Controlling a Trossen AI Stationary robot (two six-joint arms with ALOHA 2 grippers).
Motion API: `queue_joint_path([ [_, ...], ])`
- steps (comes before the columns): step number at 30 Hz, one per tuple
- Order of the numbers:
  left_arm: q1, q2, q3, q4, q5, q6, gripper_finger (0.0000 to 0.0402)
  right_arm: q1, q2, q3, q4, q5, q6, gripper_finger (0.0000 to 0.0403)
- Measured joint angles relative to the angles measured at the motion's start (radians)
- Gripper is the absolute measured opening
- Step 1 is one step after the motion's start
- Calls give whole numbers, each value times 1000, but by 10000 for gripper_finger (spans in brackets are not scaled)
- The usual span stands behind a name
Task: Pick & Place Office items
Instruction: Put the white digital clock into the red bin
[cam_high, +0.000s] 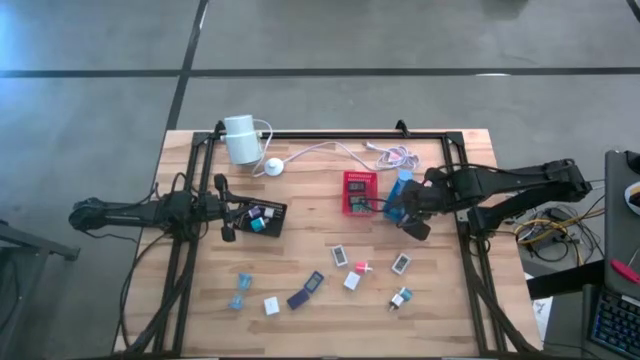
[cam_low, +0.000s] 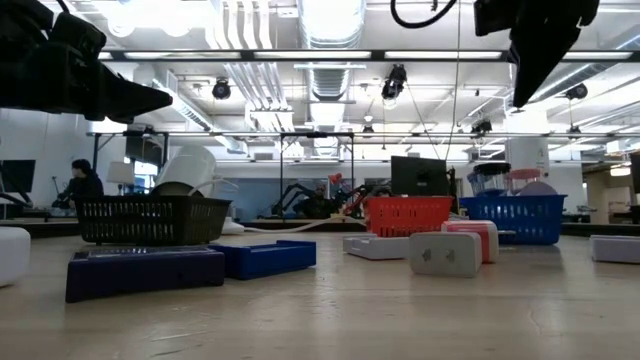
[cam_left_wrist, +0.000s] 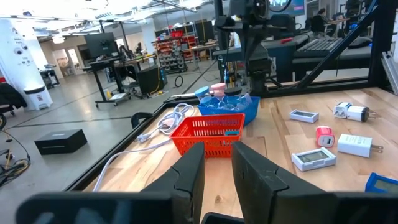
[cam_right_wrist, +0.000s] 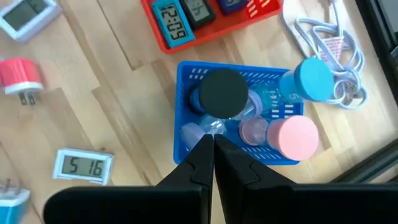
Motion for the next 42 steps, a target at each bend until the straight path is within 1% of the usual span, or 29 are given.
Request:
queue_joint_path([
  [4, 0, 0, 0, 0, 0, 0, 83, 0, -8, 2, -4, 1, -37, 8],
  [6, 0, 0, 0, 0, 0, 0, 83, 11, -34, -18, 82, 6, -102, 8],
  [9, 0, 0, 0, 0, 0, 0, 83, 40, -115, -76, 370, -32, -238, 8],
  [13, 0, 0, 0, 0, 0, 0, 83, 59, -246, -188, 787, -157, -416, 8],
  [16, 0, 0, 0, 0, 0, 0, 83, 58, -356, -299, 1025, -249, -491, 8],
  [18, 0, 0, 0, 0, 0, 0, 83, 47, -440, -369, 1117, -281, -508, 8],
  [26, 0, 0, 0, 0, 0, 1, 83, -16, -777, -582, 1133, -280, -438, 8],
  [29, 0, 0, 0, 4, 0, 13, 83, -23, -871, -643, 1121, -271, -406, 8],
  [32, 0, 0, 0, 4, 0, 19, 83, -22, -933, -696, 1074, -222, -388, 8],
  [35, 0, 0, 0, 4, 0, 17, 83, -23, -974, -751, 1074, -163, -433, 8],
  [42, 0, 0, 0, 4, -1, -6, 83, -23, -1042, -834, 1079, -165, -443, 8],
])
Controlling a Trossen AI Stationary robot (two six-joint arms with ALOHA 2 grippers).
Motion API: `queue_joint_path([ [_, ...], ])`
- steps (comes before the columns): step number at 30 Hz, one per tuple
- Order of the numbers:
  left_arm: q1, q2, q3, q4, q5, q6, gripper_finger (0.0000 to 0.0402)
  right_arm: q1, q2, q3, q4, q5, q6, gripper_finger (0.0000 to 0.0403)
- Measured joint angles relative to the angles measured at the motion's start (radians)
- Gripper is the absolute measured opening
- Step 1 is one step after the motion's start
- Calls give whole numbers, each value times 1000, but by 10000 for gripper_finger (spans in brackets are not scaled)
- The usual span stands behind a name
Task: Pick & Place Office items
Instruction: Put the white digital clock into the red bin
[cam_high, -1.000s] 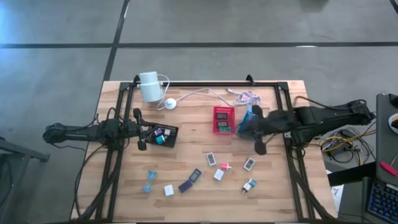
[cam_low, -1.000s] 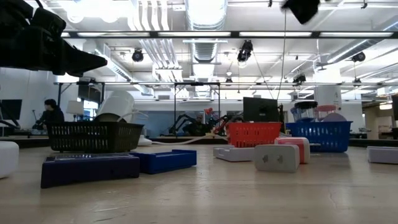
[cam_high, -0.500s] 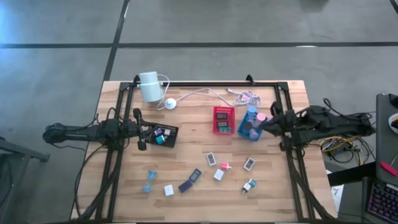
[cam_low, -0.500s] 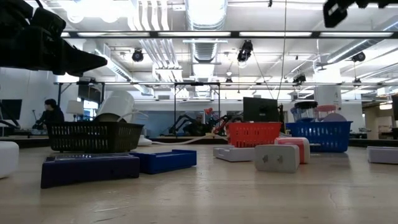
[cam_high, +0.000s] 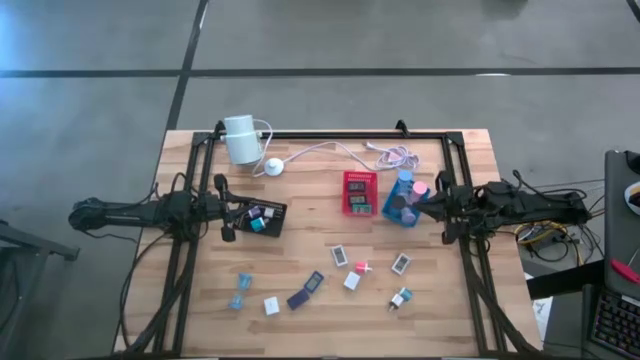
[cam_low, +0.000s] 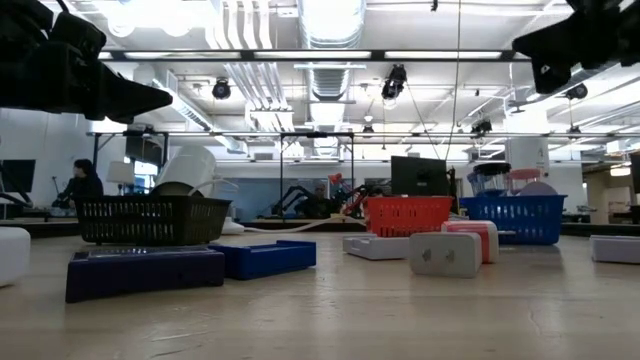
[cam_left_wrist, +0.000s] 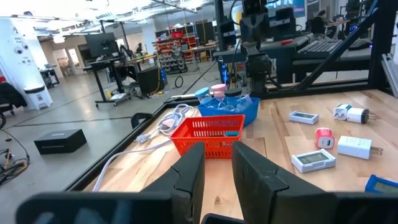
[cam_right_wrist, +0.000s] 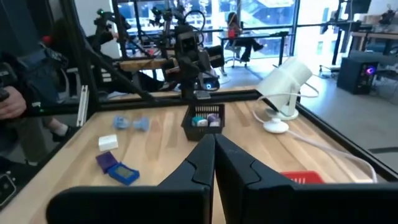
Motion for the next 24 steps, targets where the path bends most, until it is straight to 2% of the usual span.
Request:
queue_joint_path([
  [8, 1, 0, 0, 0, 0, -25, 83, 1, -134, -75, 3, -5, 4, 8],
  [20, 1, 2, 0, 2, 0, -17, 83, 0, -135, -206, 194, -2, -52, 8],
  [24, 1, 2, 0, 1, 1, -83, 83, 0, -140, -230, 251, -1, -86, 8],
])
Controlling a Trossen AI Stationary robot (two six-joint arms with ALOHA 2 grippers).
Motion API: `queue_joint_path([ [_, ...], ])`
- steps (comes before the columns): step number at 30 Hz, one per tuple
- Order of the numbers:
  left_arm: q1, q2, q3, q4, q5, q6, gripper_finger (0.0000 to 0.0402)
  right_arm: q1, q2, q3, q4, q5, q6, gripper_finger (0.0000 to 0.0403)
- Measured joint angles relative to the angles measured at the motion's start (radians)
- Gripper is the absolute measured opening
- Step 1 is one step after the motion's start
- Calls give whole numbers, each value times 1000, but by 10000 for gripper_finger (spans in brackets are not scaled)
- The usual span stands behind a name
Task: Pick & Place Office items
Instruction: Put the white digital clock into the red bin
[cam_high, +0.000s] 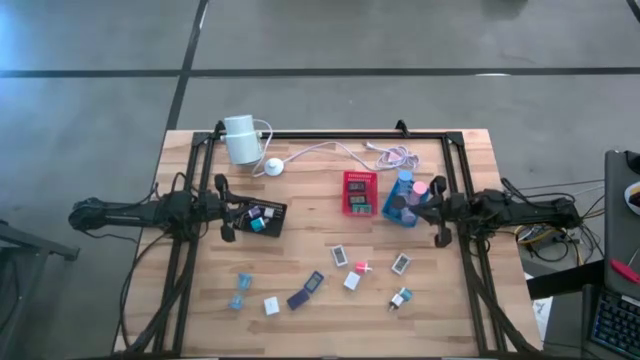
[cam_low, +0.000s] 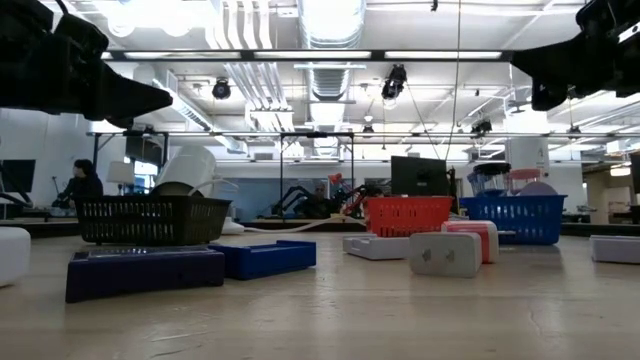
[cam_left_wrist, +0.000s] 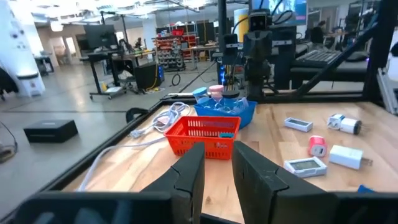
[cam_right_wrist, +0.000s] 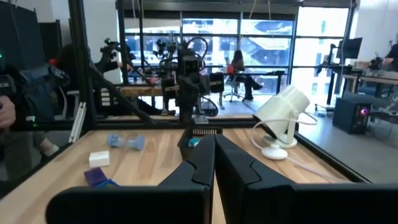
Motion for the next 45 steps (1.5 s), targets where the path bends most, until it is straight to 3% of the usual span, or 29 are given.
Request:
queue_joint_path([
  [7, -3, 84, 56, -33, -59, -15, 83, 0, 10, -8, 10, 0, -14, 8],
  [16, -4, 527, 280, -32, -52, -27, 83, 0, 9, -9, 12, 2, -66, 8],
  [18, -4, 634, 341, -32, -9, -26, 83, 1, 9, -9, 12, 2, -58, 8],
  [22, -25, 854, 482, -71, 205, 29, 93, 1, 9, -9, -20, 1, -40, 8],
  [25, -44, 1019, 620, -128, 259, 53, 111, 1, 10, -9, -52, 1, -6, 8],
  [30, -65, 1288, 873, -298, 400, 232, 152, 1, 8, -9, -54, 1, 31, 8],
  [37, -66, 1600, 1172, -331, 484, 311, 219, 0, 10, 17, -17, 1, 63, 8],
  [45, -66, 1881, 1433, -570, 473, 472, 278, 0, 8, 76, -8, 6, -16, 8],
])
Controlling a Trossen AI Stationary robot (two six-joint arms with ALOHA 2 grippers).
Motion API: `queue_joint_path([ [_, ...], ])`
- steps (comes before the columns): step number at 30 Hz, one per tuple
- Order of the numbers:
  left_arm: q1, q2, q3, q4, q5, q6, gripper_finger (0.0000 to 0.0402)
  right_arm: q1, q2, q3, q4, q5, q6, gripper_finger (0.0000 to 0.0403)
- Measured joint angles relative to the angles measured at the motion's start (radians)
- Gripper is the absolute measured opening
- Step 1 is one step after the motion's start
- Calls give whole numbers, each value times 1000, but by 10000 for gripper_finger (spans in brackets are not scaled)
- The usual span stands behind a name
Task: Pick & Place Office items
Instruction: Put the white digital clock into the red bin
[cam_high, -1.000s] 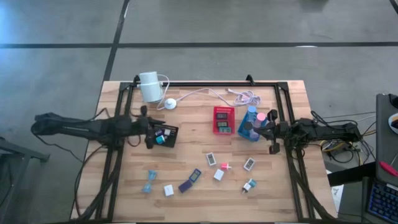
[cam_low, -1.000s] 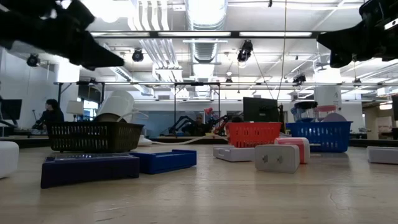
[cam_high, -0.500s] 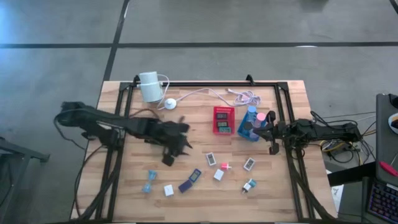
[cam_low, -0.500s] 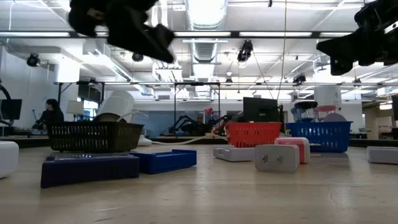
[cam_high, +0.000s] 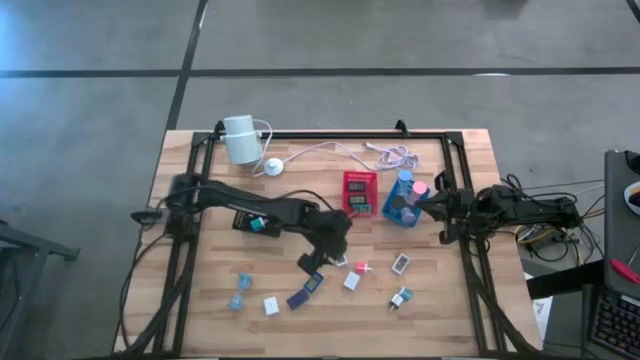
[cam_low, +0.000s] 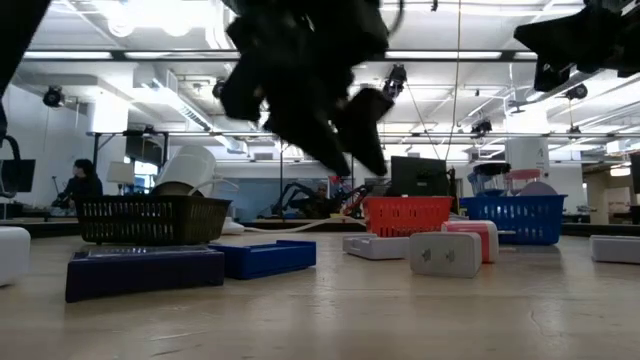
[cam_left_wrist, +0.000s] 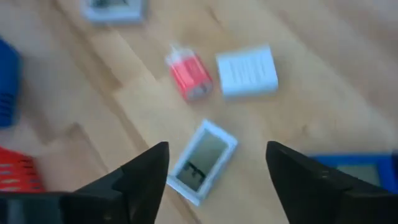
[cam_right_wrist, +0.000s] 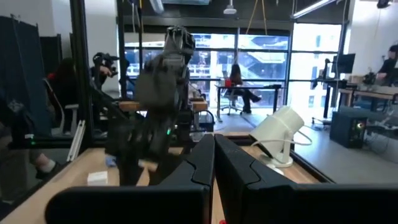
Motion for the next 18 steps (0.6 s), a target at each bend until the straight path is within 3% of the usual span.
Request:
queue_joint_path([
  [8, 1, 158, 118, -63, 0, 185, 288, 0, 7, -14, -6, 0, -2, 8],
  [18, 7, 226, 130, -71, 8, 264, 278, 0, 10, -14, -7, 2, -6, 8],
])
